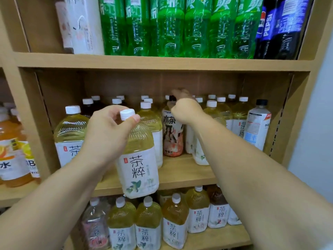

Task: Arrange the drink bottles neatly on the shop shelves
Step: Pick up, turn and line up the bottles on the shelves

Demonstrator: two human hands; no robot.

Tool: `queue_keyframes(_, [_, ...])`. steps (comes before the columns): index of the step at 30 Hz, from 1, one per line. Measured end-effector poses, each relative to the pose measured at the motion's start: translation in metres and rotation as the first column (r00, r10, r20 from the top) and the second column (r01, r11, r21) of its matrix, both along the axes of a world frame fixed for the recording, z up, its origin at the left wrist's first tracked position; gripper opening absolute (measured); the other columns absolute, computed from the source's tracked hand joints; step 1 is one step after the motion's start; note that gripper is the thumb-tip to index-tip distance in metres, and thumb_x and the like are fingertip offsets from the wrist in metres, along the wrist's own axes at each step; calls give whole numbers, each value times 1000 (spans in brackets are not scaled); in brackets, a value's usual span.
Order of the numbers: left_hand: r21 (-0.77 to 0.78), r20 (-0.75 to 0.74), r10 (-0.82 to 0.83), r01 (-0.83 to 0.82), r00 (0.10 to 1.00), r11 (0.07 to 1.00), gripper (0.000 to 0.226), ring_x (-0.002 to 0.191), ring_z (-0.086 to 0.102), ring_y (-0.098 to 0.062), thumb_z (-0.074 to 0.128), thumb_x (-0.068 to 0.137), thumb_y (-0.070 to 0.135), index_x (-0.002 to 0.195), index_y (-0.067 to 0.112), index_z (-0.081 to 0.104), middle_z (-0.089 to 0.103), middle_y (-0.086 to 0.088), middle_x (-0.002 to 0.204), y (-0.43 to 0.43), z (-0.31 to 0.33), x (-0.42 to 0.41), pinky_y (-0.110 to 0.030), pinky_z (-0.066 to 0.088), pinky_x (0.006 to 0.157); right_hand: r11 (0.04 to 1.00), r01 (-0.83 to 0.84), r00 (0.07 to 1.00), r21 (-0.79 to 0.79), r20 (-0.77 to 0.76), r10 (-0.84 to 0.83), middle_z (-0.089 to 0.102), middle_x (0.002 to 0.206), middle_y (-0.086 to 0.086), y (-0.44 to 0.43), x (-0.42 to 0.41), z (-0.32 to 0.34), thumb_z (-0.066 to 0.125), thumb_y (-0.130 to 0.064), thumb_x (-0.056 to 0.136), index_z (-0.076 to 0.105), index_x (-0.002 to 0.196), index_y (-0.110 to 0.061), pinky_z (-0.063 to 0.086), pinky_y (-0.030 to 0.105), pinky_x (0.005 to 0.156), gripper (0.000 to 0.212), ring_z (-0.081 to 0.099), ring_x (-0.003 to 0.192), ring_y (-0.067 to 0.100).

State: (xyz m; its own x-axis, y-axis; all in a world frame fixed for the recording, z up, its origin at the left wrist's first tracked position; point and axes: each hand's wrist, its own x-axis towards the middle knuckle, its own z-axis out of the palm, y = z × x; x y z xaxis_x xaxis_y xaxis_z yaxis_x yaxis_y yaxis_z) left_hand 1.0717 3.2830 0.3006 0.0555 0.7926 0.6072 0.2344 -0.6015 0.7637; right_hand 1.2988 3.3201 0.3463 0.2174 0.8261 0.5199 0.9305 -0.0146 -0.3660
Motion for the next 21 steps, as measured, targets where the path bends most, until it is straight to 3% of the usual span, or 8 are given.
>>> queue_keyframes(3, [-10, -4, 7, -7, 1000, 1000, 13, 92, 69, -18, 73, 91, 38, 101, 30, 73, 74, 9, 93, 9, -1, -3, -51, 59, 86, 999, 28, 993, -41, -114, -32, 45, 156, 7, 17, -2, 12, 51, -28, 104, 37, 156, -20, 47, 38, 107, 54, 53, 132, 32])
queue_keyframes(6, [1, 3, -7, 7, 1000, 1000, 12, 92, 70, -16, 73, 90, 38, 100, 30, 73, 74, 10, 93, 15, -2, -2, -50, 59, 85, 993, 17, 977, -115, -209, -41, 57, 144, 9, 28, 5, 9, 50, -36, 105, 45, 150, -16, 55, 43, 97, 50, 65, 112, 30])
queue_keyframes(9, [-5, -10, -34, 34, 999, 999, 5, 88, 69, -15, 73, 91, 36, 93, 32, 71, 73, 9, 90, 18, -4, 2, -47, 59, 84, 994, 8, 979, -109, -204, -30, 59, 142, 7, 32, 11, 3, 53, -37, 103, 50, 148, -19, 56, 40, 94, 49, 65, 114, 30])
queue_keyframes(12, [-2, -5, -44, 44, 999, 999, 8, 90, 69, -14, 73, 91, 36, 96, 30, 72, 73, 10, 91, 20, -4, 5, -49, 59, 85, 999, -15, 972, 43, -233, 25, 62, 134, -1, 27, 16, -1, 64, -31, 98, 62, 133, -25, 50, 17, 65, 35, 62, 106, 20])
queue_keyframes(14, [-14, 5, -51, 51, 999, 999, 10, 92, 69, -14, 72, 91, 37, 98, 31, 73, 73, 11, 92, 22, -4, 7, -50, 58, 87, 991, -37, 960, 132, -270, 72, 65, 127, -3, 18, 15, -7, 70, -28, 95, 64, 121, -29, 43, 13, 55, 27, 63, 103, 19])
queue_keyframes(17, [-39, 19, -49, 50, 999, 998, 3, 93, 69, -12, 72, 91, 40, 92, 37, 71, 73, 12, 93, 23, -4, 8, -49, 58, 88, 979, -69, 965, 194, -237, 116, 66, 118, -2, 0, 9, -16, 74, -25, 92, 65, 113, -28, 45, 18, 59, 23, 61, 101, 19])
queue_keyframes(21, [-8, 18, -11, 12, 1000, 1000, 7, 89, 69, -16, 72, 92, 39, 86, 38, 69, 74, 9, 88, 17, -6, 13, -49, 58, 85, 955, -36, 973, 295, -208, 101, 65, 109, -3, -29, 5, -29, 68, -21, 96, 64, 113, -25, 47, 24, 79, 17, 62, 100, 17])
